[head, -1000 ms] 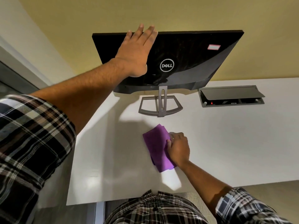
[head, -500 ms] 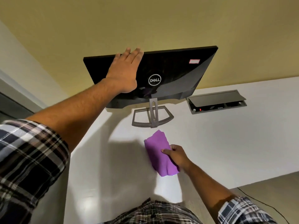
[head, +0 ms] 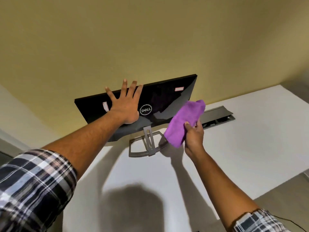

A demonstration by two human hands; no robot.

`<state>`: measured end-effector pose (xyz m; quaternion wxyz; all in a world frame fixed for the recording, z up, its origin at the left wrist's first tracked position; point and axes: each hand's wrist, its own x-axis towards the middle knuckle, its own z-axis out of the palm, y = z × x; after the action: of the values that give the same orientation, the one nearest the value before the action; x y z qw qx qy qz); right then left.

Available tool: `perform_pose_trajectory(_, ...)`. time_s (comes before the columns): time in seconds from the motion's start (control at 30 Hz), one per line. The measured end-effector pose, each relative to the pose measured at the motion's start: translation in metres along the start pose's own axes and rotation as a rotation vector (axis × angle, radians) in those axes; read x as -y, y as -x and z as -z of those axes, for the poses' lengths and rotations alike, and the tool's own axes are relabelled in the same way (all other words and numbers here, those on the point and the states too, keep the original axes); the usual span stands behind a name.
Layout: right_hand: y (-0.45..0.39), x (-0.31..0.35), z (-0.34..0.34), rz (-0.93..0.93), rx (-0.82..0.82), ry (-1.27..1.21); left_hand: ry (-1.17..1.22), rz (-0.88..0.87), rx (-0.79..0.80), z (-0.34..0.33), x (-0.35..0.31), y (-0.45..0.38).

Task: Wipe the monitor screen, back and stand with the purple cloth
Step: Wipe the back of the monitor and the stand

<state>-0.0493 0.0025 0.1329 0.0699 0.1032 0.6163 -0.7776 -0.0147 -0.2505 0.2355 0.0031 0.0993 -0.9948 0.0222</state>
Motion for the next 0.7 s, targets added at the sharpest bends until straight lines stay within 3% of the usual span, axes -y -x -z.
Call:
perform_pose_trajectory(0.2, -0.013, 0.030, -0.045, 0.399, -0.177, 0.262, 0.010, -0.088, -0.083, -0.003, -0.014, -0.017)
perform_pose_trajectory(0.4, -0.046, -0.014, -0.082, 0.783, 0.231, 0.916, 0.125, -0.079, -0.048, 0.001, -0.032, -0.028)
perform_pose_trajectory(0.5, -0.061, -0.030, -0.075, 0.875, 0.266, 1.218, 0.150, -0.079, -0.010, 0.004, -0.027, -0.033)
perform_pose_trajectory(0.7, -0.099, -0.021, -0.062, 1.064, 0.339, 1.313, 0.170, -0.073, 0.027, 0.010, -0.026, -0.039)
